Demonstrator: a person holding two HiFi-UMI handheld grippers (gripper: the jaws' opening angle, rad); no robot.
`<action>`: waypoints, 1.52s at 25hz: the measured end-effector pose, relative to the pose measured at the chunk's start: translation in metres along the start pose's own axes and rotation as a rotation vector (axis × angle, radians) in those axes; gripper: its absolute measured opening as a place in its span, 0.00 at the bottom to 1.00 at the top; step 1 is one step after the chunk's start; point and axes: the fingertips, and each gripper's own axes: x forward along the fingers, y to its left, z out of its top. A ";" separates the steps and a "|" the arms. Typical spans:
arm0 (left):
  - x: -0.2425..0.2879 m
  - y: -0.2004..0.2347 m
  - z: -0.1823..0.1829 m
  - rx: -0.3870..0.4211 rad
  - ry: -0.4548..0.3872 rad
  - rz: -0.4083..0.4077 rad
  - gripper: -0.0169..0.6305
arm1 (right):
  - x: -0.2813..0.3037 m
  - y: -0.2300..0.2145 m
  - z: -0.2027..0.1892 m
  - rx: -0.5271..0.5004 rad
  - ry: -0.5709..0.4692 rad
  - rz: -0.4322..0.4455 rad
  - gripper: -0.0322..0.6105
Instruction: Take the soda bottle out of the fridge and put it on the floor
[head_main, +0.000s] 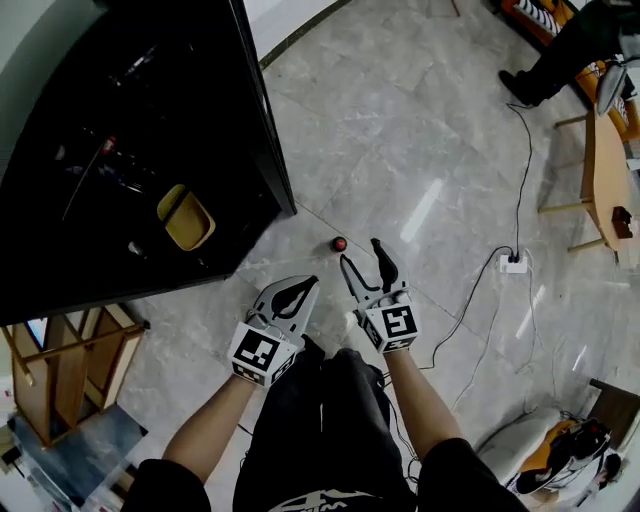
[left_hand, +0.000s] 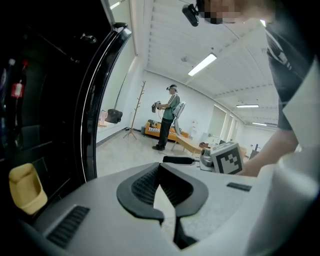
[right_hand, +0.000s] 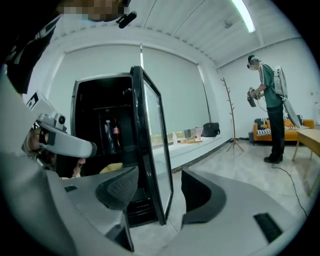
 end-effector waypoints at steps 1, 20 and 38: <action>-0.008 -0.006 0.018 -0.005 0.000 0.001 0.04 | -0.009 0.006 0.022 0.003 -0.003 -0.002 0.49; -0.097 -0.077 0.200 -0.081 -0.074 0.076 0.04 | -0.129 0.056 0.230 0.014 0.027 0.084 0.09; -0.181 -0.049 0.255 0.005 -0.229 0.327 0.04 | -0.174 0.050 0.315 -0.023 -0.103 0.037 0.09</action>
